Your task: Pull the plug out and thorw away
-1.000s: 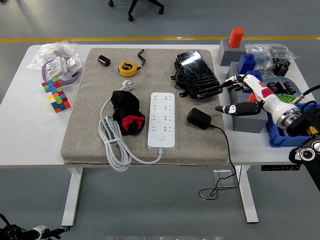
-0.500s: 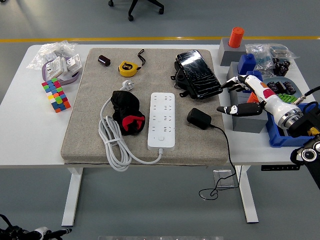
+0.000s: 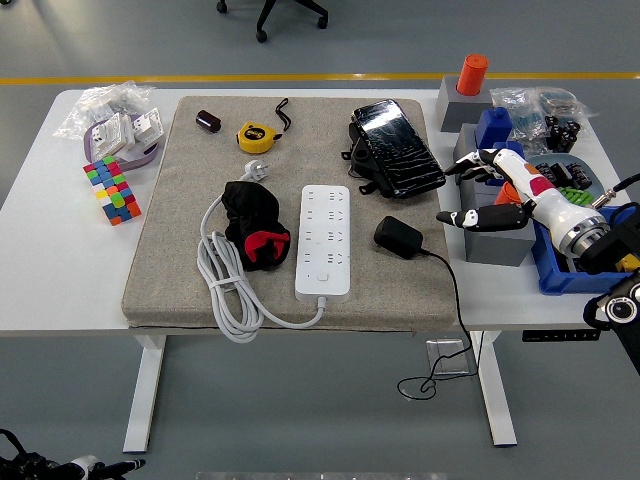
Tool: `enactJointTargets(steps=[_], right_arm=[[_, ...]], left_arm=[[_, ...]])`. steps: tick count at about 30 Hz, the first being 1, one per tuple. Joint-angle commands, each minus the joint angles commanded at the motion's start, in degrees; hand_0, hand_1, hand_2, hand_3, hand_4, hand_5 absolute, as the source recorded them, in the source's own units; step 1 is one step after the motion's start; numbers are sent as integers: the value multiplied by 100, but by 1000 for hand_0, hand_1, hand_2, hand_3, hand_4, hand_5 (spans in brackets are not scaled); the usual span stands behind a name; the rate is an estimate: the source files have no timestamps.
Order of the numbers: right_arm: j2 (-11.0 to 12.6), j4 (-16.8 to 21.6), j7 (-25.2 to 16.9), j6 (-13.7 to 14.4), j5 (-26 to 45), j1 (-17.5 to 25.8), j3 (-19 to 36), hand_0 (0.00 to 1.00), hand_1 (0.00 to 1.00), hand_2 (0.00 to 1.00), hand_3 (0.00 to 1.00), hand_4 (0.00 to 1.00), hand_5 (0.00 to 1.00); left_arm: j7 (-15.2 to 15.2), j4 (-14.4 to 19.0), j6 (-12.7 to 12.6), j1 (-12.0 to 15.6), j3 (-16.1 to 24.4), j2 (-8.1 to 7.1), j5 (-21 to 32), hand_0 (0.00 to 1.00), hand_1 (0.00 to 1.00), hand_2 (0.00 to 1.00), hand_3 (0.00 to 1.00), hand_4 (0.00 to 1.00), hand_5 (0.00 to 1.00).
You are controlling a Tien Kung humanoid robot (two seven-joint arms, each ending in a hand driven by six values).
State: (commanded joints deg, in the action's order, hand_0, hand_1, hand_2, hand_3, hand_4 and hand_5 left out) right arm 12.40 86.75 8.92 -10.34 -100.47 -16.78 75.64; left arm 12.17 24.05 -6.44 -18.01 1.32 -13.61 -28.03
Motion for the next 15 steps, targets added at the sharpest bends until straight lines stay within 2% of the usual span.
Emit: enactJointTargets(steps=[15], right_arm=[[-1, -8, 24, -35, 12, 31, -6, 737, 720, 710, 625, 990, 219]], left_arm=[[0, -3, -1, -2, 6, 9, 24, 529, 664, 692, 660, 815, 695]])
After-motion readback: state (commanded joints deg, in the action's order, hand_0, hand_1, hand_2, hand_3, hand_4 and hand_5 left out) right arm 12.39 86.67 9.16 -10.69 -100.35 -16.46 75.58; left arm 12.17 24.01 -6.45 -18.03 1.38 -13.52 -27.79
